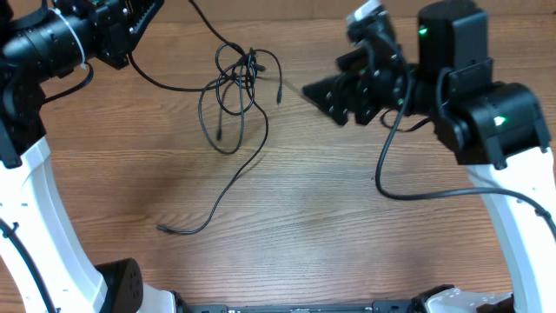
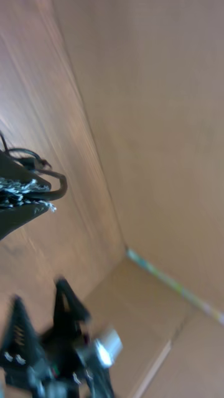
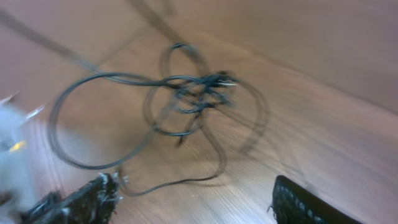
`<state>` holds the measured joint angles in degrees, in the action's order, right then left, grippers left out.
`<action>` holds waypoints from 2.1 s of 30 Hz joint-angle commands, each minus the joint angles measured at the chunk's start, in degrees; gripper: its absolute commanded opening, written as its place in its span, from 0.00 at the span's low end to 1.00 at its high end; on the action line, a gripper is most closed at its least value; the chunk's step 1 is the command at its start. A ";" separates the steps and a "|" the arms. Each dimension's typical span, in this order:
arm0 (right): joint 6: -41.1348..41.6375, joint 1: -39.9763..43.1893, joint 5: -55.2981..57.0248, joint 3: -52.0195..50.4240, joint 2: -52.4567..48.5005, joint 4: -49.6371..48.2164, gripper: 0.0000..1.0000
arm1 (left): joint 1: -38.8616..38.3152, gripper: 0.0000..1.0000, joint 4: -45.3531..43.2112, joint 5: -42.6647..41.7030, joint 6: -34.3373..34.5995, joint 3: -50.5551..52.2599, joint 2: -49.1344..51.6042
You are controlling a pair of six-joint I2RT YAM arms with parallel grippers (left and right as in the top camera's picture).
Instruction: Untangle cables
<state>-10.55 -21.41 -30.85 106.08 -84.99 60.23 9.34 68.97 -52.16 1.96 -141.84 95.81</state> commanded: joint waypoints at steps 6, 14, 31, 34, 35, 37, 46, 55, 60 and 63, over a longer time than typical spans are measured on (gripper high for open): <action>-17.70 -6.49 -5.33 0.37 -1.57 0.31 0.78 | -0.44 0.04 -5.05 -22.95 10.01 -1.29 -2.71; -20.13 -9.22 -5.46 0.37 -6.36 0.31 0.78 | -0.44 0.04 -5.38 -29.38 13.38 -1.31 -3.54; -19.78 -7.85 -1.20 0.39 -6.80 -5.42 0.04 | 0.81 0.04 -5.60 -30.56 13.97 -1.31 -6.14; -18.03 -0.02 -1.01 0.39 -5.95 -5.42 0.04 | 5.18 0.04 -5.57 -33.20 13.99 -1.31 -7.72; -17.90 3.43 -1.44 0.39 -5.86 -5.25 0.04 | 7.43 0.04 -5.57 -33.97 14.43 -1.33 -8.59; -17.77 12.52 -3.17 0.39 -5.77 -4.83 0.04 | 14.03 0.04 -5.68 -36.68 15.50 -1.31 -10.80; -12.68 40.52 -11.52 0.39 -5.77 -5.70 0.04 | 35.43 0.04 -6.27 -38.53 20.39 -1.31 -16.44; -11.65 35.80 -21.55 0.39 -3.98 -5.70 0.04 | 34.86 0.04 -8.72 -38.51 17.99 -1.31 -16.02; -11.47 21.66 -16.65 0.44 0.28 -6.25 0.04 | 34.86 0.04 -10.19 -36.74 14.03 -1.31 -16.11; -10.21 14.86 -9.01 0.44 2.67 -7.85 0.04 | 34.75 0.04 -9.62 -28.74 12.35 -1.29 -16.00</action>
<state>-22.15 -2.22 -45.50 106.04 -88.20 53.63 43.99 59.20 -87.50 17.98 -143.13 80.31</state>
